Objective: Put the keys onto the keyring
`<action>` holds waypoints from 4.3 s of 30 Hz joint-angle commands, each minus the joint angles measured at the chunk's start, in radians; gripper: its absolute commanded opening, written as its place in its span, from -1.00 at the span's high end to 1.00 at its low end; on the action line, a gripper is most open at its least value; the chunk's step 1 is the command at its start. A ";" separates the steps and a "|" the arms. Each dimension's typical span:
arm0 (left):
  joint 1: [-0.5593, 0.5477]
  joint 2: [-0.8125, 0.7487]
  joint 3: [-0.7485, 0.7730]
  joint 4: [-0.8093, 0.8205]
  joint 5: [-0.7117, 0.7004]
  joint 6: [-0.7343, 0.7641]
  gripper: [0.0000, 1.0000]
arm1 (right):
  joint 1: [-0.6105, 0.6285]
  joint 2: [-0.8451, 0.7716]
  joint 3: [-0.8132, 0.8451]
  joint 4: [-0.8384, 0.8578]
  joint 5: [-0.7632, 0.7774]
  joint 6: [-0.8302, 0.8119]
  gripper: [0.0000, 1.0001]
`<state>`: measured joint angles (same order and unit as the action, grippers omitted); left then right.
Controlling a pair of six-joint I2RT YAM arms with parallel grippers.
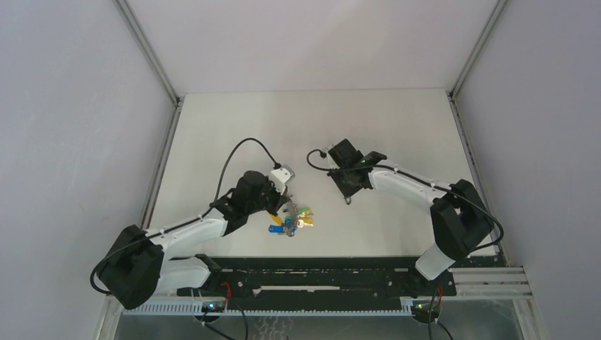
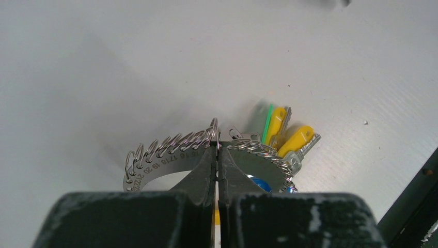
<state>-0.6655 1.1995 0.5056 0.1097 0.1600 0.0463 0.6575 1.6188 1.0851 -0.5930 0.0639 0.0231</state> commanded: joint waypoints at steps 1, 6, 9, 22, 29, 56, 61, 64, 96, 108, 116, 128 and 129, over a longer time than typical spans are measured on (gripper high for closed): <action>-0.004 -0.047 0.036 0.025 -0.038 0.024 1.00 | 0.042 -0.090 0.078 -0.312 0.112 0.019 1.00; -0.003 -0.066 0.029 0.026 -0.047 0.018 1.00 | 0.075 -0.119 0.123 -0.485 0.118 0.023 1.00; -0.003 -0.074 0.025 0.025 -0.059 0.017 1.00 | 0.085 -0.094 0.137 -0.540 0.120 0.010 1.00; -0.005 -0.092 0.016 0.017 -0.104 0.023 1.00 | 0.076 0.216 0.292 -0.495 0.063 -0.109 1.00; -0.006 -0.096 0.013 0.016 -0.116 0.026 1.00 | 0.074 0.382 0.417 -0.452 0.037 -0.140 0.92; -0.009 -0.098 0.013 0.019 -0.104 0.030 1.00 | -0.017 0.044 0.152 -0.133 -0.203 -0.231 0.14; -0.010 -0.101 0.012 0.022 -0.102 0.030 1.00 | -0.101 0.035 0.066 -0.066 -0.318 -0.202 -0.13; -0.009 -0.101 0.012 0.022 -0.101 0.033 1.00 | -0.147 0.047 0.042 -0.014 -0.378 -0.154 -0.22; -0.011 -0.110 0.009 0.022 -0.104 0.033 1.00 | -0.070 0.040 -0.118 0.063 -0.535 0.112 -0.09; -0.011 -0.109 0.008 0.022 -0.107 0.035 1.00 | -0.153 -0.045 -0.118 0.115 -0.478 0.122 0.10; -0.011 -0.109 0.007 0.022 -0.108 0.036 1.00 | -0.188 0.036 -0.127 0.197 -0.536 0.165 0.35; -0.011 -0.105 0.008 0.021 -0.108 0.038 1.00 | -0.225 0.113 -0.126 0.237 -0.591 0.173 0.47; -0.011 -0.106 0.008 0.021 -0.108 0.038 1.00 | -0.227 0.117 -0.126 0.238 -0.592 0.173 0.48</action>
<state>-0.6712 1.1179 0.5056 0.0933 0.0547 0.0643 0.4400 1.7245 0.9600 -0.3958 -0.4965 0.1806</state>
